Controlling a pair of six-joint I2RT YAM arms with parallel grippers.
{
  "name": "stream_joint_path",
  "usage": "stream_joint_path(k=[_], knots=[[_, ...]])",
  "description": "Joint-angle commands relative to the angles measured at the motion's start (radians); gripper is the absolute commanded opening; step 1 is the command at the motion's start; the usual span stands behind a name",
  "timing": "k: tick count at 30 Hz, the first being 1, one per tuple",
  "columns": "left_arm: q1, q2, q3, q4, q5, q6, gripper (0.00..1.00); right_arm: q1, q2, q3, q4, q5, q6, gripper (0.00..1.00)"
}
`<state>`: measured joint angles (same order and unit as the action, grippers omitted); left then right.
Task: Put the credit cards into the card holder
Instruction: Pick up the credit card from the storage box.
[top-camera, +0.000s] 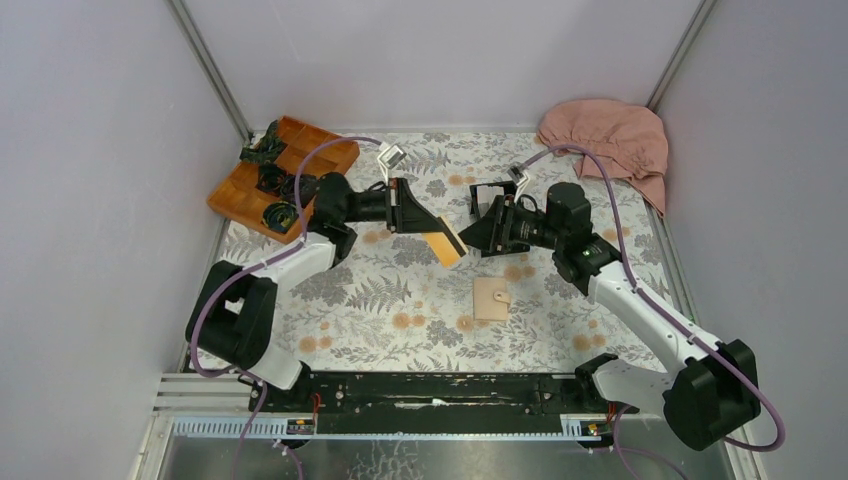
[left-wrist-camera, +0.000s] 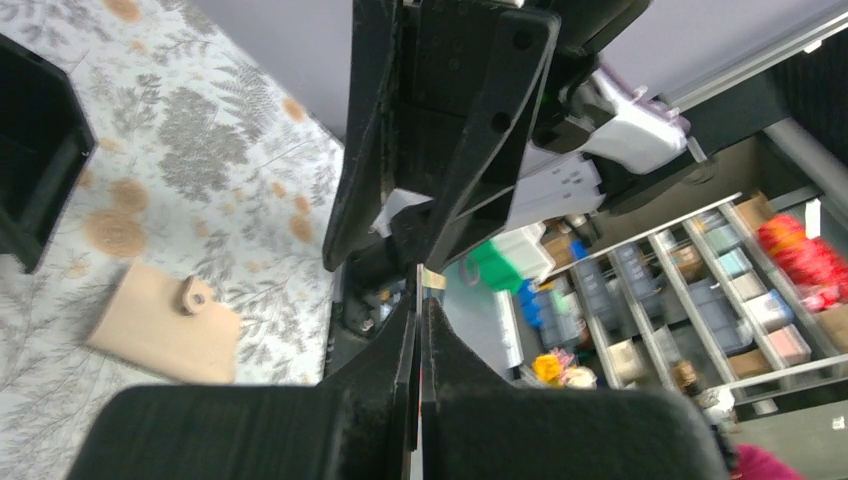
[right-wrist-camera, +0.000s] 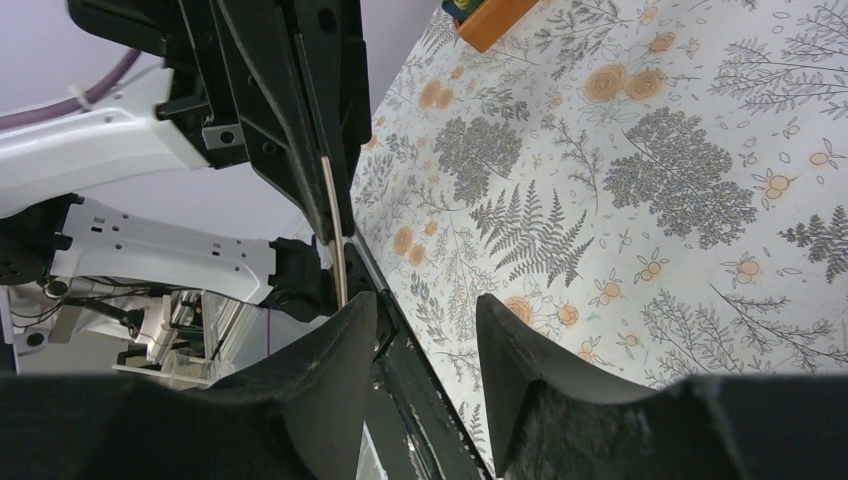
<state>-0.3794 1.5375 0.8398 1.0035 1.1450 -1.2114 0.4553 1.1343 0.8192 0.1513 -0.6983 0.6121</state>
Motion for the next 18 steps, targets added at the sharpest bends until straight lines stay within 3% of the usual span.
stream_joint_path(k=[1, 4, 12, 18], knots=[[-0.045, -0.020, 0.108, -0.400, -0.027, 0.322, 0.00, -0.003, 0.001, 0.020, 0.052, -0.050, 0.014, 0.49], [-0.064, -0.028, 0.164, -0.606, -0.058, 0.460, 0.00, -0.002, -0.019, 0.016, 0.023, -0.026, -0.002, 0.48], [-0.064, -0.055, 0.155, -0.668, -0.050, 0.519, 0.00, -0.003, -0.091, 0.030, -0.072, 0.145, -0.052, 0.49], [-0.064, -0.047, 0.159, -0.659, -0.045, 0.513, 0.00, -0.003, -0.090, 0.045, -0.084, 0.102, -0.053, 0.50]])
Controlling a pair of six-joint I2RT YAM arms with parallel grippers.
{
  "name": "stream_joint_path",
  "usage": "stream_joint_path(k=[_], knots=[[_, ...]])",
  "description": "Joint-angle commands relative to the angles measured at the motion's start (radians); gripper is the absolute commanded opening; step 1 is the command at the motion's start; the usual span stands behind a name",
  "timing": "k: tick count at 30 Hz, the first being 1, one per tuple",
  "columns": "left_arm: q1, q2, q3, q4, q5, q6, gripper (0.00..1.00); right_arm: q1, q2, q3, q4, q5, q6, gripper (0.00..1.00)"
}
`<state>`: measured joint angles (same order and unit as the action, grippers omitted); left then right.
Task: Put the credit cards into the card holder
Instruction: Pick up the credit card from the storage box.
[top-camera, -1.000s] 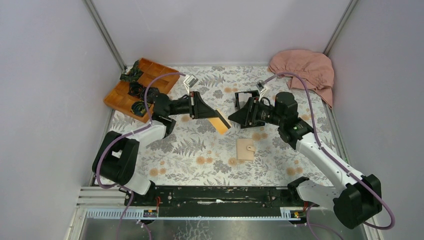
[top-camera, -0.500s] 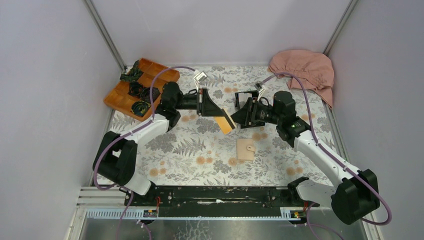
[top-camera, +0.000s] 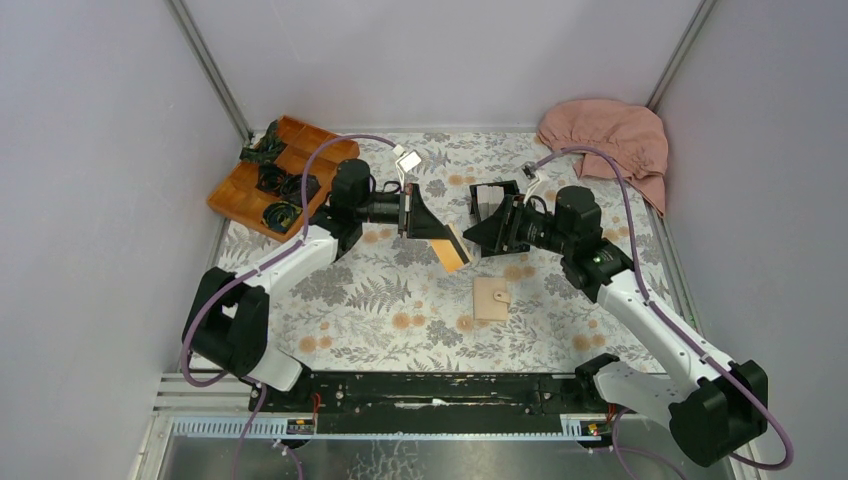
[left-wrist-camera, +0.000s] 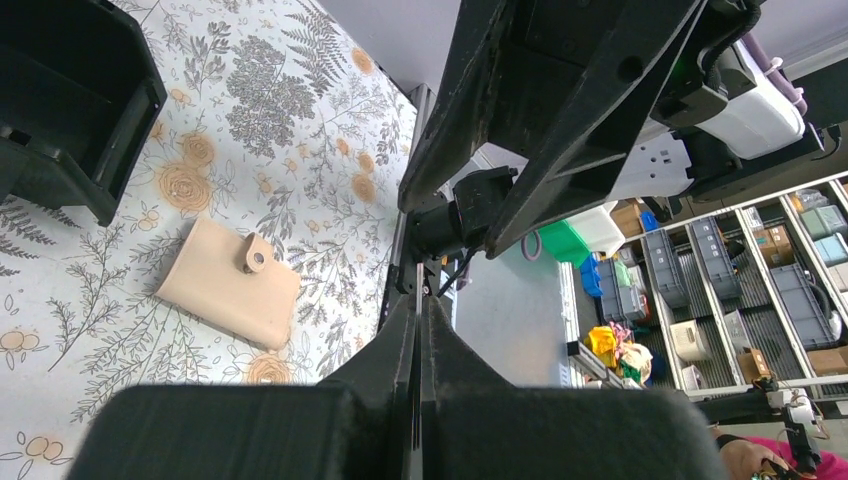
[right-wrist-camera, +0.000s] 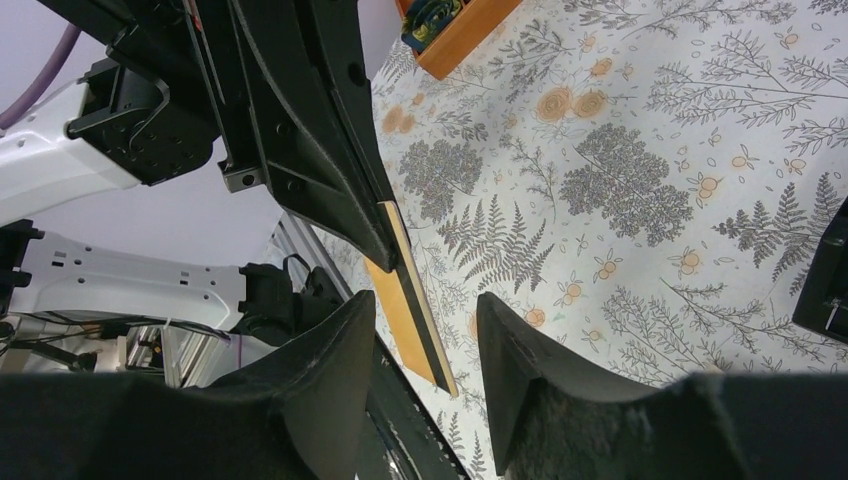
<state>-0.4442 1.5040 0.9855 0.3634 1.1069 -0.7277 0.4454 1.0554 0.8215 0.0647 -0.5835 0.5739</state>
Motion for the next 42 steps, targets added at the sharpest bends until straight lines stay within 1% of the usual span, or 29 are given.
stream_joint_path(k=[1, 8, 16, 25, 28, 35, 41, 42], knots=[[0.001, -0.012, 0.016, -0.014, -0.005, 0.025, 0.00, 0.007, -0.008, 0.040, 0.003, -0.024, -0.016, 0.50], [0.001, 0.004, 0.032, 0.015, 0.013, 0.000, 0.00, 0.006, 0.005, 0.023, 0.019, -0.091, -0.014, 0.49], [0.001, 0.025, 0.037, 0.107, 0.042, -0.071, 0.00, 0.007, 0.011, -0.001, 0.012, -0.113, -0.029, 0.49], [0.001, 0.032, 0.039, 0.139, 0.050, -0.097, 0.00, 0.006, 0.027, -0.028, 0.027, -0.131, -0.037, 0.46], [0.001, 0.035, 0.039, 0.150, 0.053, -0.107, 0.00, 0.007, 0.033, -0.029, 0.029, -0.134, -0.038, 0.43], [0.001, 0.047, 0.045, 0.166, 0.053, -0.120, 0.00, 0.007, 0.039, -0.026, 0.032, -0.128, -0.044, 0.30], [0.004, 0.079, 0.064, 0.168, 0.024, -0.128, 0.00, 0.007, 0.055, -0.015, 0.039, -0.121, -0.044, 0.23], [0.006, 0.085, 0.067, 0.167, 0.017, -0.130, 0.03, 0.007, 0.057, -0.013, 0.041, -0.121, -0.043, 0.21]])
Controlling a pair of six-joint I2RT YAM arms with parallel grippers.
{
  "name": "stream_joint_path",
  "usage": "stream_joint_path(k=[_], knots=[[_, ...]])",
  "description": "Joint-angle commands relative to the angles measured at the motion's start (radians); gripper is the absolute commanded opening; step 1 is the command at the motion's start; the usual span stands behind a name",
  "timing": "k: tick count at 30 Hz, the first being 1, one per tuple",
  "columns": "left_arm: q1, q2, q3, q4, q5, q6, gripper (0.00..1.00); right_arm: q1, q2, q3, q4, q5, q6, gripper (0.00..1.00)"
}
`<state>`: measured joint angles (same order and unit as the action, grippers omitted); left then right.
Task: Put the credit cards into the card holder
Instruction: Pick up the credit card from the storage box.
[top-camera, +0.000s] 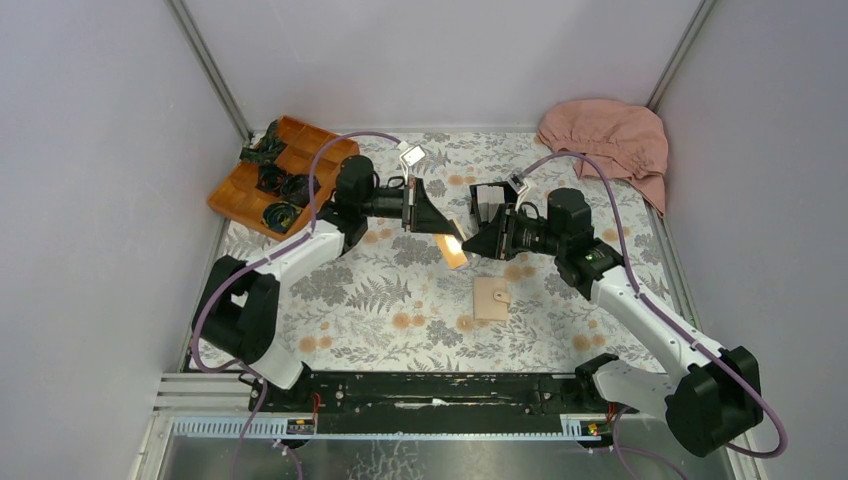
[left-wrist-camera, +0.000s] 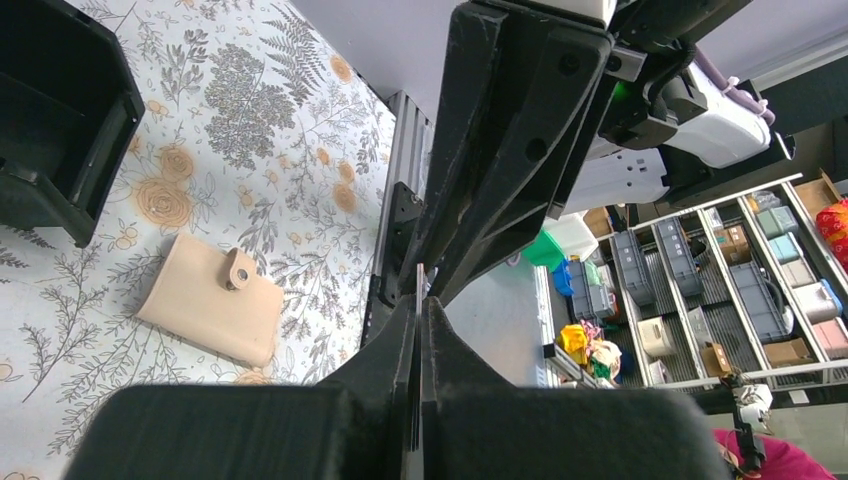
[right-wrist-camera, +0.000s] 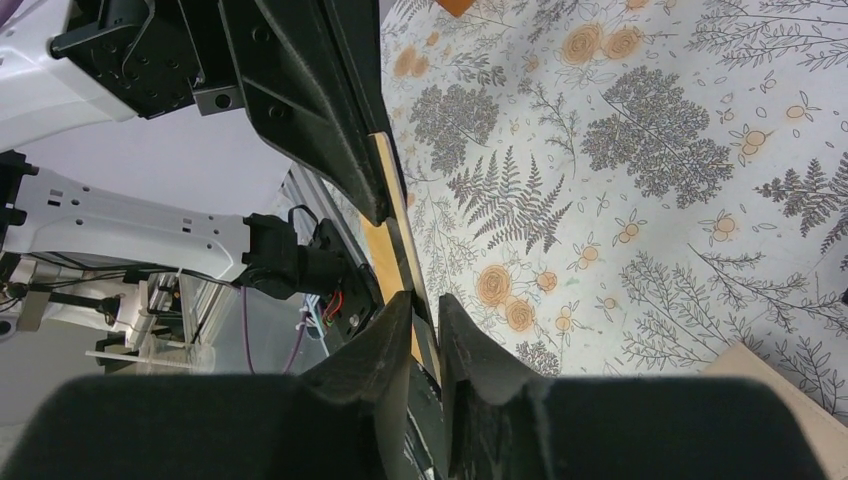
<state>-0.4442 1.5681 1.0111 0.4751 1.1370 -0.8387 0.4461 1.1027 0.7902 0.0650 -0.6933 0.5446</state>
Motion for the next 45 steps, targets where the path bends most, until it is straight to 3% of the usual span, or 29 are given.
stream_joint_path(k=[1, 3, 7, 10, 16, 24, 27, 31, 38, 45], knots=[[0.012, 0.025, 0.041, 0.055, -0.024, -0.021, 0.14, 0.005, 0.012, 0.020, 0.043, -0.010, -0.014, 0.20], [0.028, 0.025, 0.036, 0.061, -0.052, -0.027, 0.32, 0.006, 0.016, 0.020, 0.049, -0.004, -0.012, 0.14], [0.072, 0.017, -0.002, 0.135, -0.088, -0.080, 0.39, 0.006, 0.029, 0.022, 0.065, -0.001, -0.007, 0.00], [0.100, 0.015, -0.039, 0.214, -0.095, -0.135, 0.50, 0.006, 0.035, 0.025, 0.076, -0.001, 0.000, 0.00], [0.124, 0.004, -0.118, 0.329, -0.121, -0.201, 0.53, 0.006, 0.038, 0.024, 0.114, 0.012, 0.029, 0.00], [0.128, 0.026, -0.258, 0.698, -0.154, -0.435, 0.53, 0.006, 0.057, 0.002, 0.194, 0.022, 0.093, 0.00], [0.130, 0.046, -0.302, 0.822, -0.160, -0.505, 0.52, 0.006, 0.061, -0.005, 0.215, 0.023, 0.107, 0.00], [0.129, 0.057, -0.334, 0.927, -0.164, -0.558, 0.41, 0.006, 0.064, -0.006, 0.220, 0.033, 0.110, 0.00], [0.129, 0.061, -0.352, 0.958, -0.163, -0.570, 0.21, 0.006, 0.075, -0.014, 0.263, 0.030, 0.140, 0.00], [0.124, 0.075, -0.343, 0.978, -0.155, -0.582, 0.13, 0.005, 0.085, -0.024, 0.302, 0.017, 0.170, 0.00]])
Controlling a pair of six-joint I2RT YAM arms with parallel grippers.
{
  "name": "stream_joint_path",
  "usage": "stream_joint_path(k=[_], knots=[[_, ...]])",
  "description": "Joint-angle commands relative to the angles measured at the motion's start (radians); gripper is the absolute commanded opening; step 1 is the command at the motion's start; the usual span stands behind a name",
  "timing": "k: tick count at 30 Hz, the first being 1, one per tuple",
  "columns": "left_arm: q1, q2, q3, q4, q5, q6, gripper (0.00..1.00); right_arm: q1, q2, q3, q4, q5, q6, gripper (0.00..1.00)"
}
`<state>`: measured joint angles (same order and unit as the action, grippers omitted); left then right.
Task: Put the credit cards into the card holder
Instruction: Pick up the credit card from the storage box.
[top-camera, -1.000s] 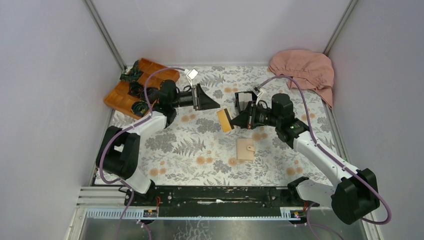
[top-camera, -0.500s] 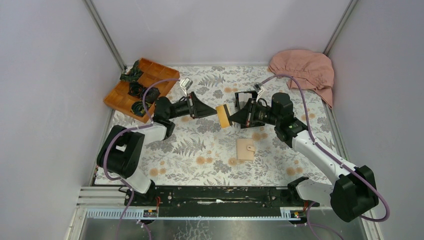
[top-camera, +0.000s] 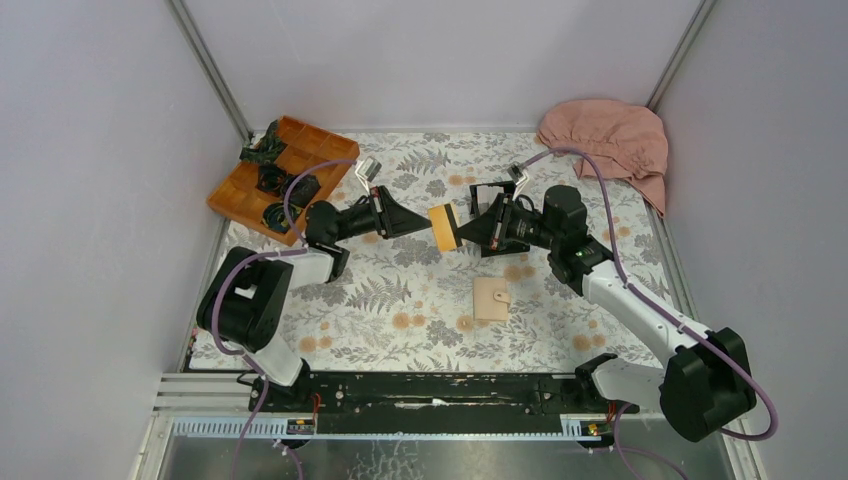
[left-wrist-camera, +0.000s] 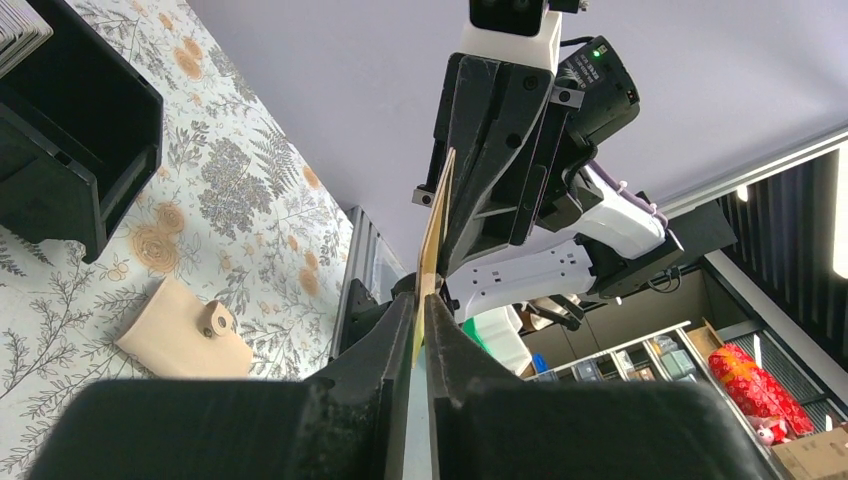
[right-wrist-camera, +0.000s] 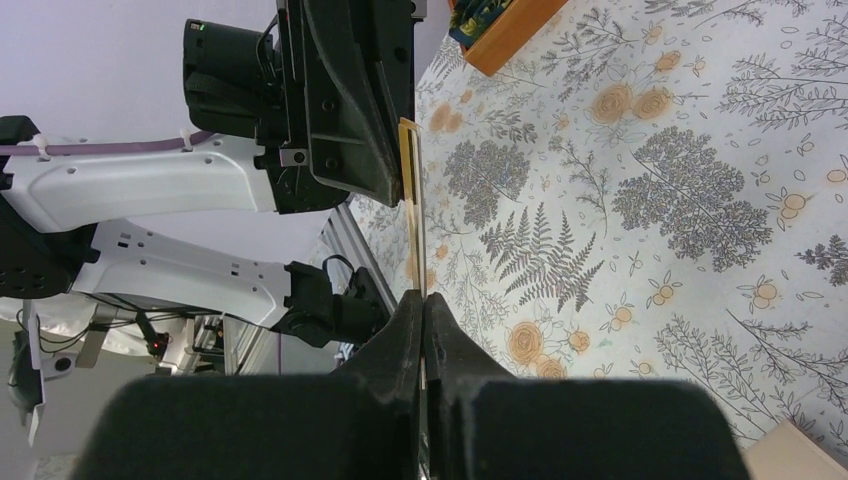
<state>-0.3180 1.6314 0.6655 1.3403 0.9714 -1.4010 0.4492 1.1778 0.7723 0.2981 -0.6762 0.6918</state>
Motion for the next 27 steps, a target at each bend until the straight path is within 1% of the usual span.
stream_joint_path(k=[1, 3, 5, 13, 15, 19, 22, 24, 27], knots=[[-0.003, 0.014, 0.003, 0.120, 0.012, -0.023, 0.11, 0.003, 0.011, -0.008, 0.075, -0.002, 0.028, 0.00], [-0.005, 0.019, 0.003, 0.132, 0.015, -0.029, 0.07, 0.003, 0.011, -0.012, 0.089, -0.007, 0.040, 0.00], [-0.008, 0.022, 0.003, 0.141, 0.018, -0.034, 0.00, 0.002, 0.014, -0.014, 0.104, -0.011, 0.052, 0.00], [-0.009, 0.020, 0.003, 0.193, 0.026, -0.061, 0.00, -0.003, 0.020, -0.023, 0.131, -0.015, 0.080, 0.02], [-0.009, 0.022, 0.002, 0.214, 0.027, -0.072, 0.00, -0.005, 0.022, -0.028, 0.145, -0.018, 0.090, 0.05], [-0.010, 0.027, 0.000, 0.238, 0.029, -0.087, 0.00, -0.008, 0.025, -0.035, 0.154, -0.015, 0.098, 0.16], [-0.010, 0.024, 0.000, 0.239, 0.031, -0.085, 0.00, -0.015, 0.024, -0.037, 0.157, -0.014, 0.101, 0.23], [-0.009, 0.024, -0.001, 0.239, 0.032, -0.085, 0.00, -0.017, 0.023, -0.035, 0.157, -0.014, 0.103, 0.25], [-0.011, 0.027, 0.000, 0.239, 0.032, -0.085, 0.00, -0.019, 0.021, -0.033, 0.155, -0.014, 0.103, 0.27]])
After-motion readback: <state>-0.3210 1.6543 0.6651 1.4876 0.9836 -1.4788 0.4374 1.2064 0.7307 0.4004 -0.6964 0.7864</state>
